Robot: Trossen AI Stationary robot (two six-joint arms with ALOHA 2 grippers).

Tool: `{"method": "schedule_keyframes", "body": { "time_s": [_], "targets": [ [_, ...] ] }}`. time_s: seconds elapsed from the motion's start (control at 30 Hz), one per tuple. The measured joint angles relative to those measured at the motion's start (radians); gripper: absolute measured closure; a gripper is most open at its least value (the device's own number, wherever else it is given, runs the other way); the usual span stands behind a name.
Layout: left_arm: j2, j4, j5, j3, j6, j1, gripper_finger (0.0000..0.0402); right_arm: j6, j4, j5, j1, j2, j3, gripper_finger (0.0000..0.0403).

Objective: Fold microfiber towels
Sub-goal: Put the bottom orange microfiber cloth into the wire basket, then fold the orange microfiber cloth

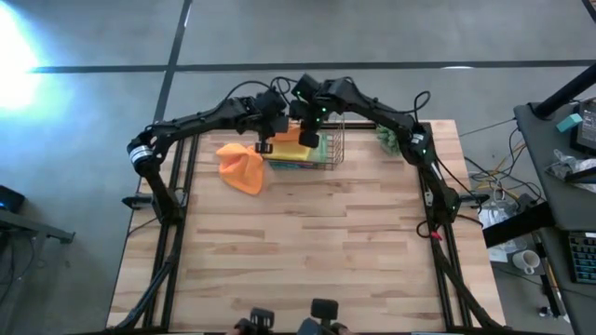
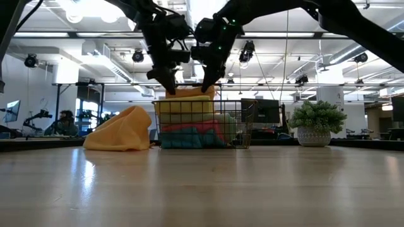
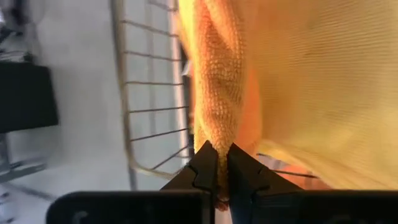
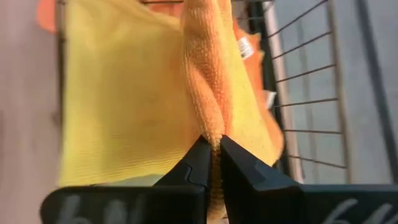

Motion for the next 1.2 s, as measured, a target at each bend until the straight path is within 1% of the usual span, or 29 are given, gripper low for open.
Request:
{"method": "schedule_keyframes", "body": {
  "time_s": [0.1, 0.2, 0.3, 0.37, 0.43, 0.6, 0.7, 0.8, 0.9, 1.03, 1.1, 1.2],
  "targets": [
    [0.000, -0.018, 0.031, 0.000, -0.017, -0.003, 0.0393, 0.007, -0.010, -0.008, 0.013, 0.000, 0.000, 0.0372],
    [0.000, -0.046, 0.047, 0.000, -0.055, -0.011, 0.0373, 0.016, -0.040, -0.033, 0.027, 0.000, 0.000, 0.0351],
    [0.000, -0.106, 0.110, 0.000, -0.073, -0.021, 0.0353, 0.052, -0.061, -0.094, 0.037, 0.000, 0.000, 0.0327],
    [0.000, -0.155, 0.157, 0.000, -0.086, -0.030, 0.0341, 0.062, -0.064, -0.105, 0.046, 0.000, 0.000, 0.0311],
    [-0.001, -0.179, 0.182, 0.000, -0.119, -0.041, 0.0331, 0.063, -0.065, -0.107, 0.056, 0.000, 0.000, 0.0295],
    [-0.002, -0.191, 0.183, 0.000, -0.191, -0.066, 0.0301, 0.073, -0.089, -0.106, 0.070, 0.000, 0.001, 0.0258],
    [-0.003, -0.214, 0.160, 0.011, -0.198, -0.077, 0.0287, 0.073, -0.118, -0.108, 0.075, -0.004, 0.008, 0.0242],
    [-0.013, -0.254, 0.115, 0.046, -0.198, -0.081, 0.0281, 0.092, -0.110, -0.108, 0.075, -0.027, 0.010, 0.0235],
    [-0.050, -0.256, 0.082, 0.072, -0.199, -0.082, 0.0281, 0.098, -0.111, -0.108, 0.075, -0.058, 0.012, 0.0236],
    [-0.113, -0.260, 0.069, 0.104, -0.216, -0.081, 0.0281, 0.082, -0.131, -0.105, 0.074, -0.102, 0.012, 0.0245],
    [-0.149, -0.274, 0.070, 0.103, -0.290, -0.081, 0.0281, 0.080, -0.153, -0.105, 0.074, -0.126, 0.012, 0.0250],
    [-0.208, -0.315, 0.077, 0.074, -0.445, -0.081, 0.0281, 0.105, -0.206, -0.108, 0.074, -0.154, 0.012, 0.0257]
  ]
}}
